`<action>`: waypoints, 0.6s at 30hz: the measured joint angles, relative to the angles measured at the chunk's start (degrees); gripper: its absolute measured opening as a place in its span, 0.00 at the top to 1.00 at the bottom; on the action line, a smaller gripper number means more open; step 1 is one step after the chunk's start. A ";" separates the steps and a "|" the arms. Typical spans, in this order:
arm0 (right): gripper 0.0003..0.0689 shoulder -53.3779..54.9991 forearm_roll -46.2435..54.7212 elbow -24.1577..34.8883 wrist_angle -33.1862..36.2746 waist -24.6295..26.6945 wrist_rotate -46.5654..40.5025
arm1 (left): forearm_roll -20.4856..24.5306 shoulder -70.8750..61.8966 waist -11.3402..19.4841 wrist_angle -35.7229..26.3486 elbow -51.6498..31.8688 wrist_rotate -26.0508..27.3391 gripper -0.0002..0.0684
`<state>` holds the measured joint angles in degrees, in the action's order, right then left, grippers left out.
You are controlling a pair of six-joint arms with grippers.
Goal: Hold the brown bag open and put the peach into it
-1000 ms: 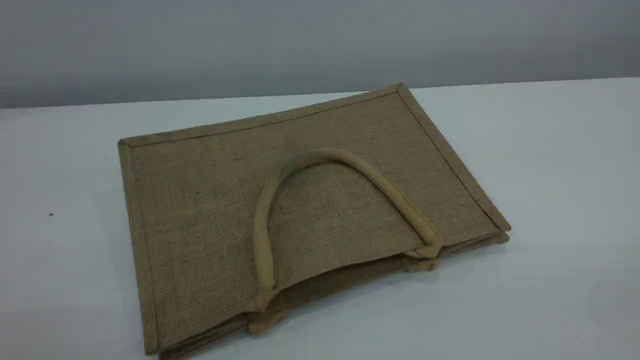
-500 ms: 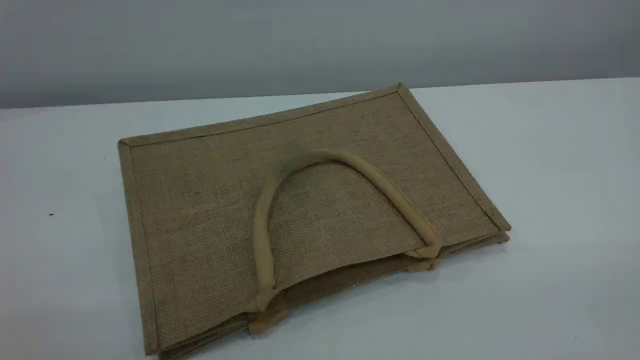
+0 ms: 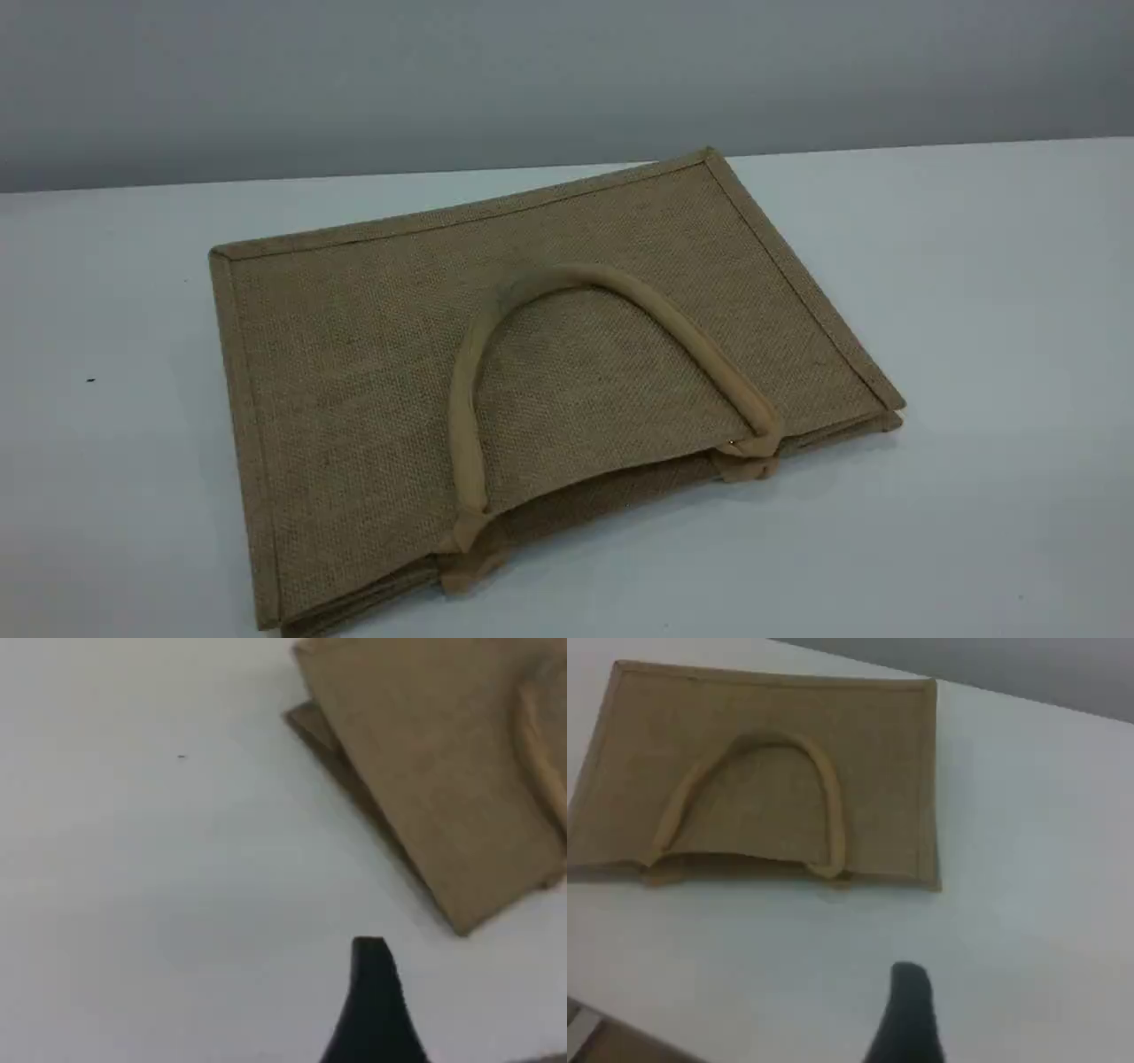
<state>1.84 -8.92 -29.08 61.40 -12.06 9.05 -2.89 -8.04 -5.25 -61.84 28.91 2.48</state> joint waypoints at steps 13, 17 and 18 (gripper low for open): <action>0.27 0.00 0.00 0.00 0.00 5.56 0.00 | -0.18 7.81 8.04 -0.02 0.00 0.00 0.32; 0.27 -0.81 -0.06 0.00 0.00 10.21 0.00 | -0.18 8.09 8.04 -0.02 0.00 0.00 0.32; 0.27 -1.28 -0.06 0.00 0.00 11.09 0.00 | -0.18 8.09 8.04 -0.02 0.02 0.00 0.32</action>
<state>0.56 -8.98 -29.08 61.40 -0.97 9.05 -3.07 0.04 2.79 -61.85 28.93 2.48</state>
